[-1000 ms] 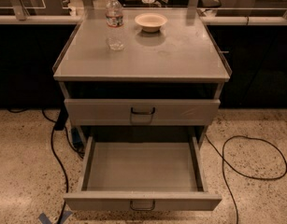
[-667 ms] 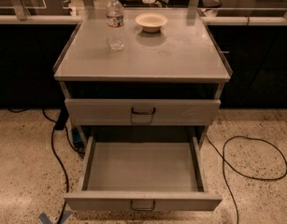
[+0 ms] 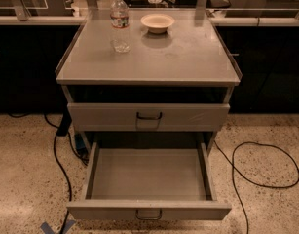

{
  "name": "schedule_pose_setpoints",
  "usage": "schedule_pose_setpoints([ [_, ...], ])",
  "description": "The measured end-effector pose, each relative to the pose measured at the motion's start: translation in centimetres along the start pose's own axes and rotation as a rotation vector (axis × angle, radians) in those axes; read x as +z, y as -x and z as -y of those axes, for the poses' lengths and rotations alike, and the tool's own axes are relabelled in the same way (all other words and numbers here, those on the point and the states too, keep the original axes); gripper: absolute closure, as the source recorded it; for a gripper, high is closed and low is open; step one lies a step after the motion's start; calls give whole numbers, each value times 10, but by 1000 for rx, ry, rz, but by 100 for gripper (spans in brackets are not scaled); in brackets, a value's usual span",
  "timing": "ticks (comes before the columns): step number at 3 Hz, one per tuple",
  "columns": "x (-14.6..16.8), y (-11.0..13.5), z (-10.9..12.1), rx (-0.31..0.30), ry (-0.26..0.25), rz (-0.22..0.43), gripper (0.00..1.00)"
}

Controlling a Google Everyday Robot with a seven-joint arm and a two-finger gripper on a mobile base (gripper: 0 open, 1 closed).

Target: Close middle drawer

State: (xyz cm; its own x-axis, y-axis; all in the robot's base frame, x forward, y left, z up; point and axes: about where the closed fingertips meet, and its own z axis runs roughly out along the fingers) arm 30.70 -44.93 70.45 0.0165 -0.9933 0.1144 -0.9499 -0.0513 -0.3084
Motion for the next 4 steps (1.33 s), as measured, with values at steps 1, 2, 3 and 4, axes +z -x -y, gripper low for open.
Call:
schedule_pose_setpoints([
  [1,1,13,-3,43,52,65,0],
  [2,-1,31,-13,130,145,153,0],
  [3,0,33,-14,132,146,155,0],
  [4,2,42,-24,171,149,174,0],
])
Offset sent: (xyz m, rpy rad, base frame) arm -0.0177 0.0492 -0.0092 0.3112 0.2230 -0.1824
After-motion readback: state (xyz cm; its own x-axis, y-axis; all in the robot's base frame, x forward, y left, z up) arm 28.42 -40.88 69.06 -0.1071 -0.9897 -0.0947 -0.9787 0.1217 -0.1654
